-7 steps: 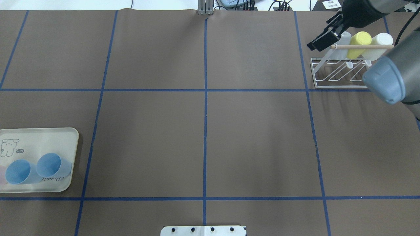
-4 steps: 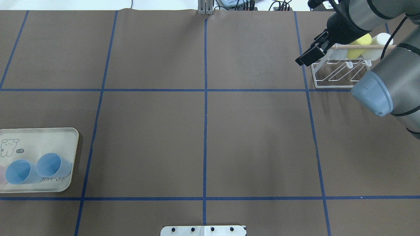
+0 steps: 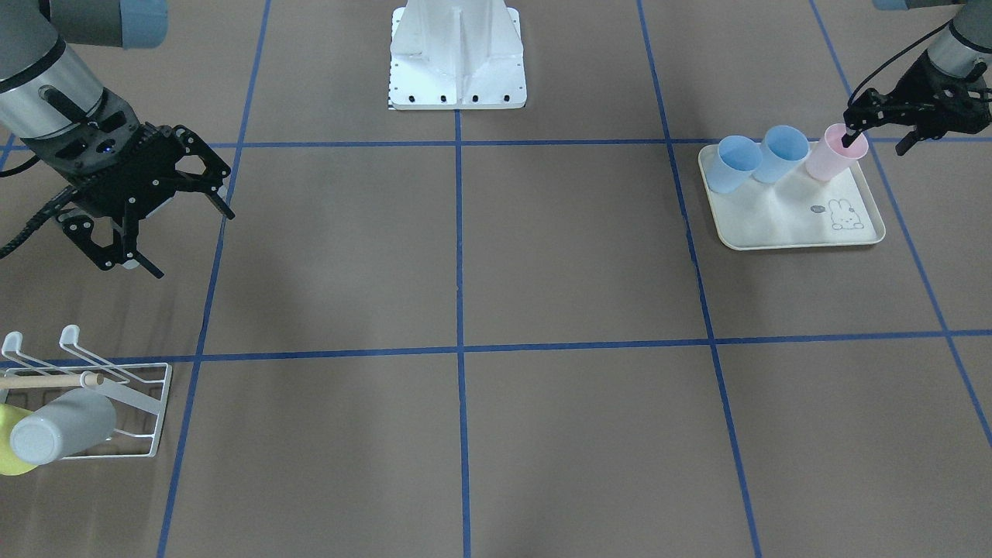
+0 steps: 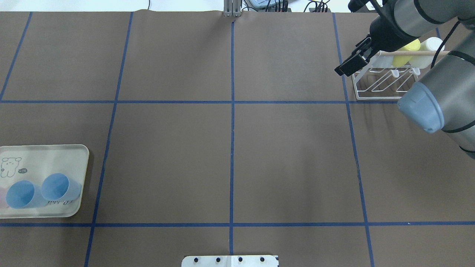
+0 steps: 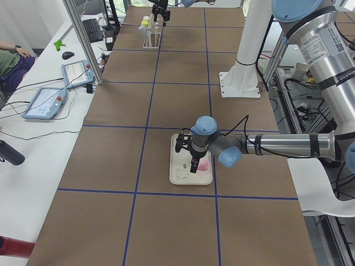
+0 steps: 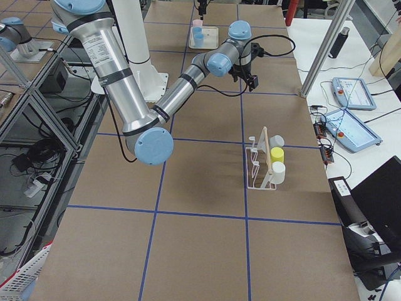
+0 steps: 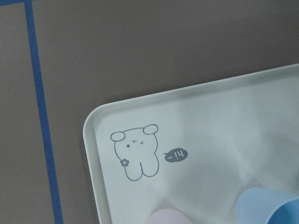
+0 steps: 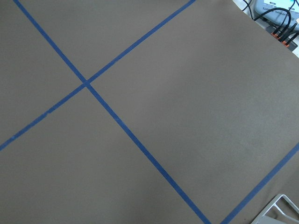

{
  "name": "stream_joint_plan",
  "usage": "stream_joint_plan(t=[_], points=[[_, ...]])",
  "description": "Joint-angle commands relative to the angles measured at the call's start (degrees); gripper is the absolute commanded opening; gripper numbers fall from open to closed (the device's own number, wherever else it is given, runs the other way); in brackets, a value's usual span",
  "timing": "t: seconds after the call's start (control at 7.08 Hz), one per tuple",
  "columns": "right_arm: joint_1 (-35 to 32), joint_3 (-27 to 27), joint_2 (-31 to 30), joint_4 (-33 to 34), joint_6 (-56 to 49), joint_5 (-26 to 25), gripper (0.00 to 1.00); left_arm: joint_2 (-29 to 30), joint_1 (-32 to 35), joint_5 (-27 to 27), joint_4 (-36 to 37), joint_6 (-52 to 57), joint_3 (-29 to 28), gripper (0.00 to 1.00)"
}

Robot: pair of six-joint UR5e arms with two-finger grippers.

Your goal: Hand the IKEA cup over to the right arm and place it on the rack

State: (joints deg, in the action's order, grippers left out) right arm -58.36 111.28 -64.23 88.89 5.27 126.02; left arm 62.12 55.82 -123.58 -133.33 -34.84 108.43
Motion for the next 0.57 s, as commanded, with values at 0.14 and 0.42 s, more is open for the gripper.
stream_joint_plan(t=[0.14,0.42], points=[[0.0,0.1,-0.2,0.0,0.0,-0.1,0.99,-1.3,-0.4,-0.1,-9.1,1.9,-7.0,1.0],[0.0,0.0,-0.3,0.0,-0.1,-0.1,0.99,-1.1,-0.8,-0.1,-9.4,1.9,-7.1,1.0]])
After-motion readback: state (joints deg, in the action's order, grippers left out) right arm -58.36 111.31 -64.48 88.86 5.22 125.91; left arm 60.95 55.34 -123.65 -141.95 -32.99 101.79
